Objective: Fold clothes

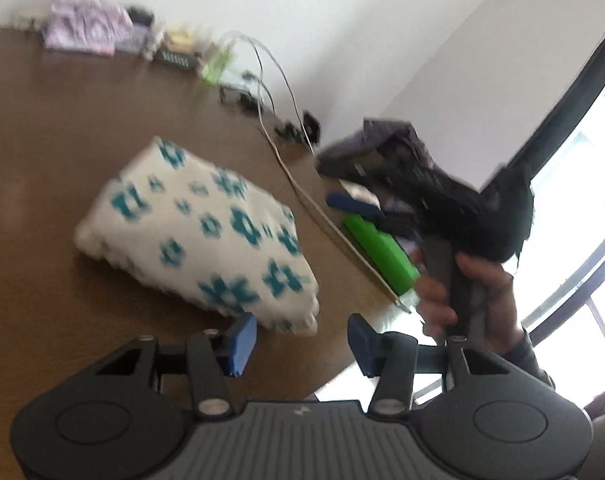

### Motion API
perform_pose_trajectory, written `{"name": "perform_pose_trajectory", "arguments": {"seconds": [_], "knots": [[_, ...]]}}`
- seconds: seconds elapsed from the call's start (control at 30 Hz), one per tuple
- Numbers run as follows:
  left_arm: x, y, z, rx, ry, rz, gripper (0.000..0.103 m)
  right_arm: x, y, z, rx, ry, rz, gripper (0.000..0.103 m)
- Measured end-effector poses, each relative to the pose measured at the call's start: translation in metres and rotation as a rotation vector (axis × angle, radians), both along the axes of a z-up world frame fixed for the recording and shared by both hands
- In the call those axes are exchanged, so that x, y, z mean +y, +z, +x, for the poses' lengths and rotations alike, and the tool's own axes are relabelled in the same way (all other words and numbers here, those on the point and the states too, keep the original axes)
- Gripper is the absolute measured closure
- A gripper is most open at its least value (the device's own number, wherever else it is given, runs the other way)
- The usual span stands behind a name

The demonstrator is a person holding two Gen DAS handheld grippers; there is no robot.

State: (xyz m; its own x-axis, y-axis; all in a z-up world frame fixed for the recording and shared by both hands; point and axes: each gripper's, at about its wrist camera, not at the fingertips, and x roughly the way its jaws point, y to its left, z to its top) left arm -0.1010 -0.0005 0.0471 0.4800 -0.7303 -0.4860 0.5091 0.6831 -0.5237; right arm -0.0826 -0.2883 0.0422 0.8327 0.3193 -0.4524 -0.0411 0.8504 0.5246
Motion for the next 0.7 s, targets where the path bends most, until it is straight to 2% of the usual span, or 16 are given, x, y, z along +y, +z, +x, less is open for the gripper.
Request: {"name": "perform_pose_trajectory", "arguments": {"seconds": [0.03, 0.07, 0.1, 0.2, 0.27, 0.3, 0.33, 0.37, 0.43, 0.53, 0.6, 0.63, 0.67, 0.7], "knots": [[0.012, 0.006, 0.005, -0.055, 0.072, 0.020, 0.034, 0.003, 0.000, -0.008, -0.002, 0.060, 0.003, 0.033], [0.022, 0.010, 0.010, -0.114, 0.150, 0.051, 0.027, 0.007, -0.001, -0.016, -0.001, 0.125, 0.006, 0.031], [0.030, 0.011, 0.018, -0.157, 0.206, 0.075, 0.027, 0.013, -0.005, -0.024, 0.003, 0.196, 0.000, 0.030], [0.036, -0.001, 0.052, -0.110, 0.181, 0.028, 0.027, 0.042, -0.016, -0.042, -0.001, 0.357, -0.099, 0.029], [0.030, -0.012, 0.069, -0.049, 0.147, -0.006, 0.029, 0.062, -0.022, -0.046, 0.002, 0.392, -0.203, 0.034], [0.027, -0.016, 0.071, -0.024, 0.140, -0.012, 0.032, 0.070, -0.024, -0.046, 0.003, 0.391, -0.256, 0.046], [0.025, -0.019, 0.068, -0.007, 0.144, -0.009, 0.055, 0.078, -0.026, -0.047, 0.005, 0.390, -0.309, 0.064], [0.023, -0.022, 0.065, 0.010, 0.147, -0.006, 0.073, 0.072, -0.028, -0.042, 0.021, 0.374, -0.277, 0.072], [0.019, -0.027, 0.060, 0.045, 0.153, 0.000, 0.074, 0.055, -0.032, -0.032, 0.058, 0.336, -0.189, 0.082], [0.013, -0.035, 0.050, 0.080, 0.175, 0.014, 0.075, 0.021, -0.036, -0.019, 0.088, 0.258, -0.082, 0.080], [0.012, -0.034, 0.039, 0.050, 0.224, 0.033, 0.069, 0.007, -0.037, -0.017, 0.081, 0.250, -0.048, 0.075], [0.014, -0.031, 0.034, 0.034, 0.246, 0.034, 0.067, 0.006, -0.035, -0.019, 0.062, 0.261, -0.071, 0.072], [0.016, -0.028, 0.029, 0.016, 0.249, 0.031, 0.063, 0.006, -0.032, -0.021, 0.041, 0.274, -0.100, 0.066], [0.019, -0.024, 0.024, -0.006, 0.215, 0.017, 0.056, 0.006, -0.028, -0.025, 0.016, 0.277, -0.144, 0.048]]}}
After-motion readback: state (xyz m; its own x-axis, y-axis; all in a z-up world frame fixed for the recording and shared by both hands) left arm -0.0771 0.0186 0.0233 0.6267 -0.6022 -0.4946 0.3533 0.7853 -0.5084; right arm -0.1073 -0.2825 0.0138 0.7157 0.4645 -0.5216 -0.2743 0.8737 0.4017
